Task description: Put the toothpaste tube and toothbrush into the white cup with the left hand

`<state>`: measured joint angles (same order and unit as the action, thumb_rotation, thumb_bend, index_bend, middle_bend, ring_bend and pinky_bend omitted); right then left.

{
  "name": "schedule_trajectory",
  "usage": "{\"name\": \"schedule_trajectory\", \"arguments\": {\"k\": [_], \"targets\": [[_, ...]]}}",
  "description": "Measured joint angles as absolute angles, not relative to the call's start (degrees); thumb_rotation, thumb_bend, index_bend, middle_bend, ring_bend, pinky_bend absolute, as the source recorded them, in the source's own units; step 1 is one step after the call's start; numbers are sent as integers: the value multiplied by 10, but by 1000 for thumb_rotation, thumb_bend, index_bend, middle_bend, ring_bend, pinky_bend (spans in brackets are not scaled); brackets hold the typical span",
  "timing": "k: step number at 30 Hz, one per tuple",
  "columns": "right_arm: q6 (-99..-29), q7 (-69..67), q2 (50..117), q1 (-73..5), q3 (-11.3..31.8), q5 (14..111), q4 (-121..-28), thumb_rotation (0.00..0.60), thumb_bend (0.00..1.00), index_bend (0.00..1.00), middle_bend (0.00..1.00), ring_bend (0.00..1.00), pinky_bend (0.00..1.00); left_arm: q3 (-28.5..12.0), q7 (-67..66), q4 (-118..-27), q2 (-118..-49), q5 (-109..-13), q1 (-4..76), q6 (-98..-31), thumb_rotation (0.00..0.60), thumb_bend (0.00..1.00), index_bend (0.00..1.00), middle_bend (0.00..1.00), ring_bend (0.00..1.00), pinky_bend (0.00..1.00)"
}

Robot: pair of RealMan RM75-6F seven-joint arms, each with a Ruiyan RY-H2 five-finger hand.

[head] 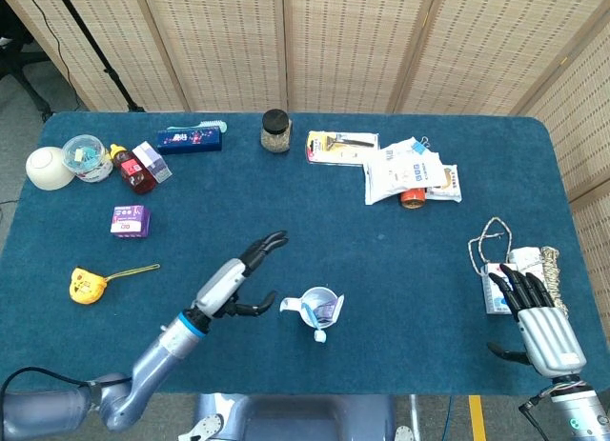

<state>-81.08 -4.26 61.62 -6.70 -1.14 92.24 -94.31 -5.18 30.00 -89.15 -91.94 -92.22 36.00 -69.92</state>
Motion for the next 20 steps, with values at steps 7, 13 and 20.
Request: {"name": "schedule_trajectory", "arguments": {"k": [7,13,20], "targets": [[-823,-16,627,-65,0,912,-938,600,0,0,0,0,0,-31,39,-946,-788,-869,275,-757,600,471,0,0,0,0],[-866,34,657,-56,25,896,-922,600,0,0,0,0,0,3,-84,-969,-698,-828,163,-863,600,471,0,0,0,0],[-928,60,697,-47,41,922,-874,600,0,0,0,0,0,33,-33,-923,-684,-829,91,-922,600,470,0,0,0,0]]}}
